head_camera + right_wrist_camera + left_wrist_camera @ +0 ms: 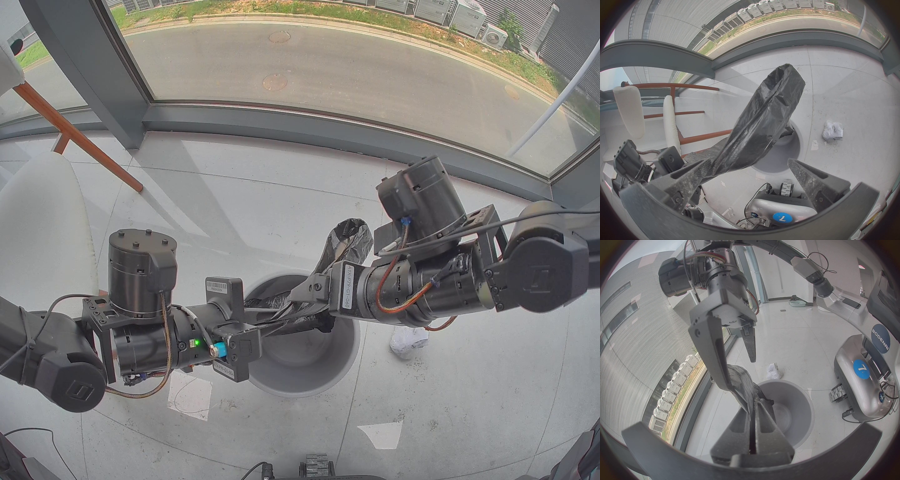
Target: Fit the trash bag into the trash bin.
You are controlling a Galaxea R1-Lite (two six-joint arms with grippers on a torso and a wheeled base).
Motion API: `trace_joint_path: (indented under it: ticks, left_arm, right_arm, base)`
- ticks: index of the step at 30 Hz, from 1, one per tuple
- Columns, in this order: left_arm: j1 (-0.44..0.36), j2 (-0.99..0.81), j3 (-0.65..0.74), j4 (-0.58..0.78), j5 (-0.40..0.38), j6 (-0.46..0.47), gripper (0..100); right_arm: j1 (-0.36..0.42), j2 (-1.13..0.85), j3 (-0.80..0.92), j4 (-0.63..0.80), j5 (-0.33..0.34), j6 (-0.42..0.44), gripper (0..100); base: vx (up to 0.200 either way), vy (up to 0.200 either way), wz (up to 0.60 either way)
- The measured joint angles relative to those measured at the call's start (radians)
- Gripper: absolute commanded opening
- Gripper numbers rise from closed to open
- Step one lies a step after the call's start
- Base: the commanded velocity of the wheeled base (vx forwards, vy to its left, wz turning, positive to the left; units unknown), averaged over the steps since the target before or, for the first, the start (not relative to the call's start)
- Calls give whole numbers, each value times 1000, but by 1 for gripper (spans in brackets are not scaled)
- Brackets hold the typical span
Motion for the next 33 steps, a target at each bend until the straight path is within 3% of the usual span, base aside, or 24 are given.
trace_joint_path:
  ticks: [19,31,32,33]
  left_arm:
    - [41,-29,16,0,0,0,0]
    - [44,-53,43,0,-20,-14,0]
    - [43,-55,44,1,-20,-23,0]
    - [43,-57,46,1,-20,-37,0]
  right_arm:
    - [-58,13,21,72,-36,0,100]
    - [-107,74,-33,69,-100,-7,100]
    - [-108,77,-39,69,-100,-7,0]
    - [-110,79,-43,69,-102,-7,0]
  base:
    - [0,0,0]
    - [0,0,0]
    - [0,0,0]
    - [0,0,0]
